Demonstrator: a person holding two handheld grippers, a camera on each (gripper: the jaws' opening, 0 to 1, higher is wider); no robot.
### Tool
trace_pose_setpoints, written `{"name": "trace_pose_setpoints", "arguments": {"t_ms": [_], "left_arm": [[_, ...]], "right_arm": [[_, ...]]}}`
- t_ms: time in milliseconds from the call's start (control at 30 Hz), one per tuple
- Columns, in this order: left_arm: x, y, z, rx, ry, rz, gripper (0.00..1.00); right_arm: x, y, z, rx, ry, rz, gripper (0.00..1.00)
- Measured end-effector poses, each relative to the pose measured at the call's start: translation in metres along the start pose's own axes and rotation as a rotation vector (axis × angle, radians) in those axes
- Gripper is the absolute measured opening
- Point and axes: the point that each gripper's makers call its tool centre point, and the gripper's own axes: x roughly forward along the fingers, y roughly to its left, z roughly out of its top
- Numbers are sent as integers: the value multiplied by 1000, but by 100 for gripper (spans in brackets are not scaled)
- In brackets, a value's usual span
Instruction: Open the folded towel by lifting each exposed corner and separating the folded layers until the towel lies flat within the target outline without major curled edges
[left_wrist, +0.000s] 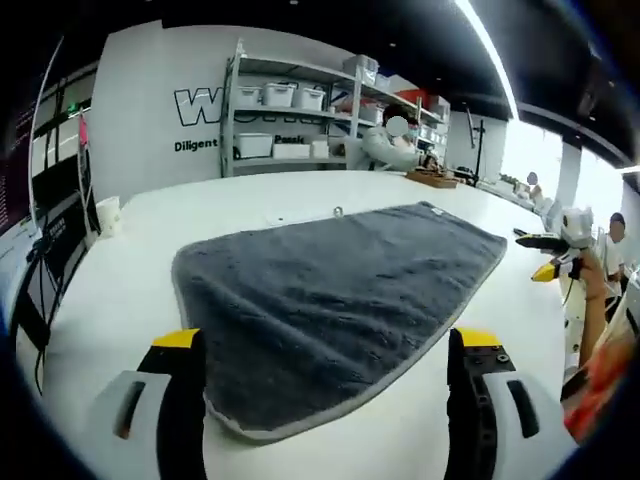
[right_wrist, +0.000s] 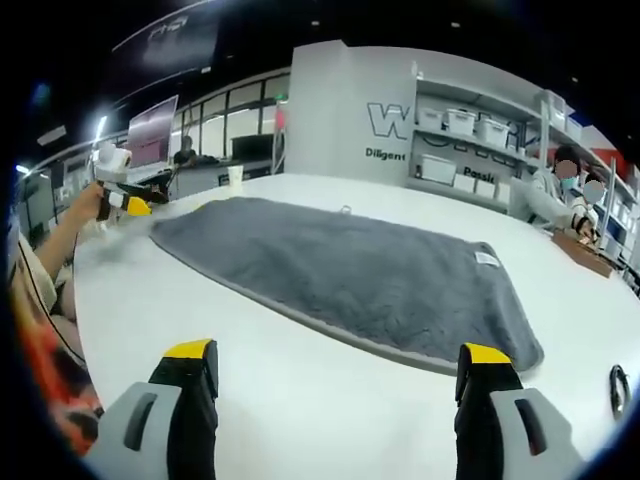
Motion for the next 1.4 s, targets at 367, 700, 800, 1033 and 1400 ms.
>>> {"name": "trace_pose_setpoints", "arguments": {"t_ms": [367,700,800,1033,1400], "left_arm": [[-12,32,-7,-66,-87,140,49],[-20,64,-30,-83,-49,278,32],[-22,68,-38,-104,-31,290,30],[-25,79,-54,-122,13,314,22],[-23,81,-63,-101,54,318,2]], "right_arm": [[-6,3,-3,-2,2,-3,99],[-8,2,-9,6,9,-8,99],[-8,1,-9,5,10,-9,99],[-6,3,-9,4,9,-1,98],[-7,1,-10,7,13,-10,98]]}}
